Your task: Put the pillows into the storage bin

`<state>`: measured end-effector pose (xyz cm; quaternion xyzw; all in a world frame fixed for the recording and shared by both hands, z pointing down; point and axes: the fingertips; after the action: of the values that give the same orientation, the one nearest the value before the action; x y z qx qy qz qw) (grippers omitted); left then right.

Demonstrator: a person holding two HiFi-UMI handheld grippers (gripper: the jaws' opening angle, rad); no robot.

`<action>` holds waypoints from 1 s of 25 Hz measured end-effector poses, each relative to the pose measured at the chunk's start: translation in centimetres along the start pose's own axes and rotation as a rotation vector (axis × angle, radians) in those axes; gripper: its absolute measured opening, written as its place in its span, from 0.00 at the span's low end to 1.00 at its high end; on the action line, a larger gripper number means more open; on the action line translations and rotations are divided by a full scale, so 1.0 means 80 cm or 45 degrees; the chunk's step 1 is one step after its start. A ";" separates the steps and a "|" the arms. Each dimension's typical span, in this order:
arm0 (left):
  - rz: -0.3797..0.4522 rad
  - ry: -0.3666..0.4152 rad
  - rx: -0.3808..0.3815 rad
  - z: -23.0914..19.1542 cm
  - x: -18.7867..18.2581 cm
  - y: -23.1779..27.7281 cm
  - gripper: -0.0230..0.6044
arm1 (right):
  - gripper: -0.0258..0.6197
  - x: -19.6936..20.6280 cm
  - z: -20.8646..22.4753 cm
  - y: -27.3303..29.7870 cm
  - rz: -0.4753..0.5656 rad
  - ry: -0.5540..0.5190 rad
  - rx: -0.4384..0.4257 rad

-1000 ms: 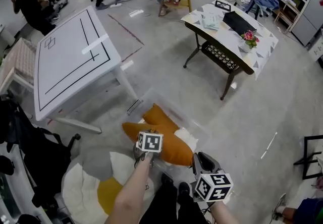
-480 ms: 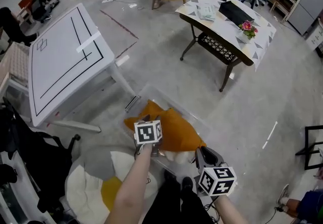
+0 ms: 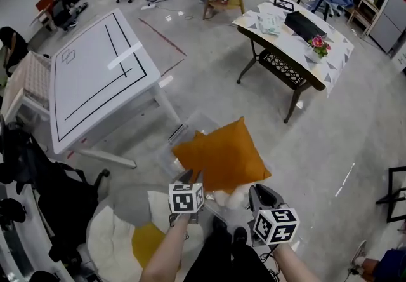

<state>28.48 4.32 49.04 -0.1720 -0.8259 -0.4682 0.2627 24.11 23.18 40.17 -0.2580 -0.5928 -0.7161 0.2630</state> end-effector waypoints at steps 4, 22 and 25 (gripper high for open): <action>0.076 -0.026 0.012 0.017 0.011 -0.038 0.17 | 0.12 -0.002 -0.006 -0.011 0.027 -0.017 -0.015; 0.343 0.002 0.017 0.114 0.019 -0.193 0.08 | 0.04 0.011 0.012 -0.110 0.158 -0.043 -0.102; 0.371 0.031 -0.002 0.133 0.021 -0.211 0.08 | 0.04 0.013 0.020 -0.126 0.167 -0.048 -0.127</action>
<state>15.29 5.11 34.02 -0.2845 -0.7886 -0.4278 0.3379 16.54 26.31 33.93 -0.3223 -0.5431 -0.7211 0.2850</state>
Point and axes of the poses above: the fingertips, and each gripper's own axes: y forward along the fingers, z to its right, x out of its underside, and after that the axes turned 15 degrees about x, right-handed
